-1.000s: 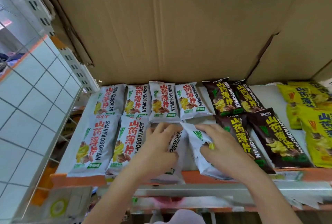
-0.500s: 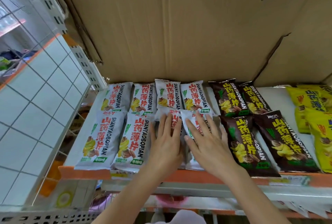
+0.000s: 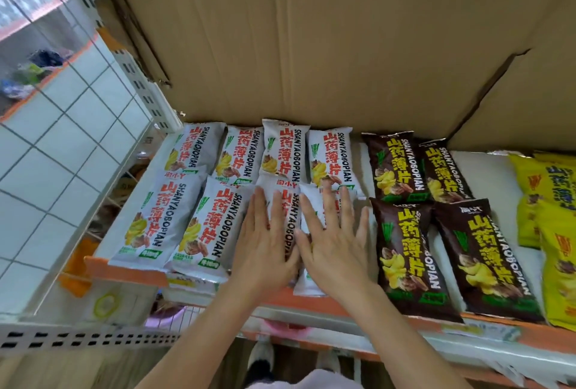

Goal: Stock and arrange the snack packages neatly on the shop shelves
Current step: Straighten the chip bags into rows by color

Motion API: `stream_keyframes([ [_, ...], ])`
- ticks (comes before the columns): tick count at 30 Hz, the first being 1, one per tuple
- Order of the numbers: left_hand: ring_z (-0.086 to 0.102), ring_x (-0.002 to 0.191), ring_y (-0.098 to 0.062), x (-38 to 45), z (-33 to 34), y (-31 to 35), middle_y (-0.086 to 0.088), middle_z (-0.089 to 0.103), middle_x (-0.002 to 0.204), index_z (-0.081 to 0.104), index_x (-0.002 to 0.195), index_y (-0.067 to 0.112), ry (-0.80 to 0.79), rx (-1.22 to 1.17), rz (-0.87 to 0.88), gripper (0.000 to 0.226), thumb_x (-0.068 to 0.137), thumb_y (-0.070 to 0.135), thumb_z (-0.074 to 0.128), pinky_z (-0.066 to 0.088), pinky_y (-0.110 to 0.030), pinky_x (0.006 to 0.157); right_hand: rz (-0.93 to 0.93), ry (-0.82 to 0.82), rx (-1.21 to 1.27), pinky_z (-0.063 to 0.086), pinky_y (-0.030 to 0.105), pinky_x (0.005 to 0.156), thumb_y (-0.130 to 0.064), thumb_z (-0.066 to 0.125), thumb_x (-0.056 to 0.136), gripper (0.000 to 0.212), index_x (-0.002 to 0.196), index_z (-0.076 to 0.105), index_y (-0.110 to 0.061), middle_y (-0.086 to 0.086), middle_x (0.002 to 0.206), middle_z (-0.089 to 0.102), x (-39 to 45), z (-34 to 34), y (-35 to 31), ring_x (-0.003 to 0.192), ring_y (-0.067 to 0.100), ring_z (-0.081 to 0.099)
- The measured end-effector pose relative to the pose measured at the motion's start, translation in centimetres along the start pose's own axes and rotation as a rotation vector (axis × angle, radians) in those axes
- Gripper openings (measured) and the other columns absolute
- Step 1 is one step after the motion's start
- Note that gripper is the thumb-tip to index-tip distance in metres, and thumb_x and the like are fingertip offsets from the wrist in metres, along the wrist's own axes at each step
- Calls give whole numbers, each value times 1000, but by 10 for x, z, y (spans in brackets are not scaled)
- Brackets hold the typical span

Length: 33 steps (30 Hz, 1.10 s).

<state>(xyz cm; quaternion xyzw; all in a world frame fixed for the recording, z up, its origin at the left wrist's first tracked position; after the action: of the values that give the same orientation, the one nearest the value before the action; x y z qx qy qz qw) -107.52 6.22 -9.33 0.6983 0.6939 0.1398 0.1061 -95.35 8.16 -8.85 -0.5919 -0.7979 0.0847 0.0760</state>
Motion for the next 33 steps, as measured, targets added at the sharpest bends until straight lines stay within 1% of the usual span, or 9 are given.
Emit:
stream_keyframes([
  [4, -31, 134, -17, -3, 2, -2, -15, -27, 151, -30, 140, 14, -24, -17, -90, 87, 93, 50, 35, -16, -23, 108, -46, -7, 141, -13, 46, 114, -47, 13, 97, 61, 141, -24, -25, 1, 149, -31, 2, 0, 6, 140, 22, -26],
  [7, -31, 134, -10, -5, -2, -3, -8, -25, 154, -19, 145, 12, -66, -110, -128, 85, 93, 34, 45, -11, -20, 110, -150, 94, 423, 4, 36, 119, -27, 18, 101, 50, 147, 13, -7, 9, 154, -3, -2, -12, 18, 145, 25, 3],
  [10, -18, 141, -10, -6, -9, -1, -2, -17, 156, -8, 148, 13, -67, -205, -164, 80, 91, 25, 47, 2, -27, 115, -51, 107, 624, -3, 15, 113, -20, 31, 95, 50, 145, 26, -15, -2, 156, 7, -3, -18, 29, 141, 3, 4],
  [14, -4, 144, -13, 10, -21, 14, -1, -4, 158, 10, 149, 14, 50, -178, -2, 69, 89, 18, 45, 0, -27, 114, -113, 223, 228, 14, 43, 114, -25, 37, 87, 50, 136, 46, -18, 6, 153, 26, 0, -26, 16, 143, 22, 16],
  [17, -14, 144, -15, 27, -14, 14, -1, -11, 157, 3, 150, 18, 24, -26, 27, 62, 98, 30, 33, -7, -29, 115, -101, 78, -3, 11, 56, 112, -42, 31, 91, 54, 142, 35, -27, 4, 154, 25, 7, -16, 12, 144, 29, 13],
  [21, -19, 143, -16, 34, 0, 3, 1, -16, 156, -7, 149, 23, -53, 60, 23, 62, 99, 42, 25, -2, -38, 118, -48, -33, -40, -3, 55, 112, -47, 27, 94, 56, 147, 16, -32, 2, 158, 7, 15, -3, 10, 144, 26, -6],
  [24, -3, 144, -20, 37, -5, 1, -3, 4, 157, 15, 147, 21, -55, 16, 66, 59, 95, 36, 36, 10, -43, 116, -27, -93, -80, -1, 56, 112, -45, 26, 95, 57, 148, 11, -30, 4, 158, 0, 17, -3, 2, 143, 28, -8],
  [28, 23, 127, -29, 71, -23, 3, -10, 30, 136, 41, 124, 16, 83, -86, -52, 42, 87, 35, 48, 27, -45, 104, 14, 26, -6, 19, 51, 104, -38, 31, 94, 39, 129, 46, -32, 2, 140, 37, 35, -25, 5, 128, 25, 27],
  [33, 0, 141, -37, 136, -25, -1, -16, 2, 154, 18, 145, 15, 38, -156, -86, 68, 90, 38, 50, 11, -48, 115, 57, 116, 53, 24, 53, 103, -32, 44, 90, 39, 128, 48, -27, 6, 143, 28, 96, -34, 24, 134, 29, 18],
])
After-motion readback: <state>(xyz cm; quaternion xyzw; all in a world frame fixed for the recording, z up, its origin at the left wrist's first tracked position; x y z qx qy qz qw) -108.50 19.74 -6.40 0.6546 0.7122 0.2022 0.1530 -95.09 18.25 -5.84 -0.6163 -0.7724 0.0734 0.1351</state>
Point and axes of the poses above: each hand's wrist, its own x-axis towards the middle knuckle, its own z-axis out of the palm, y = z × x, the point moved 4 cm from there along x, towards the middle knuckle
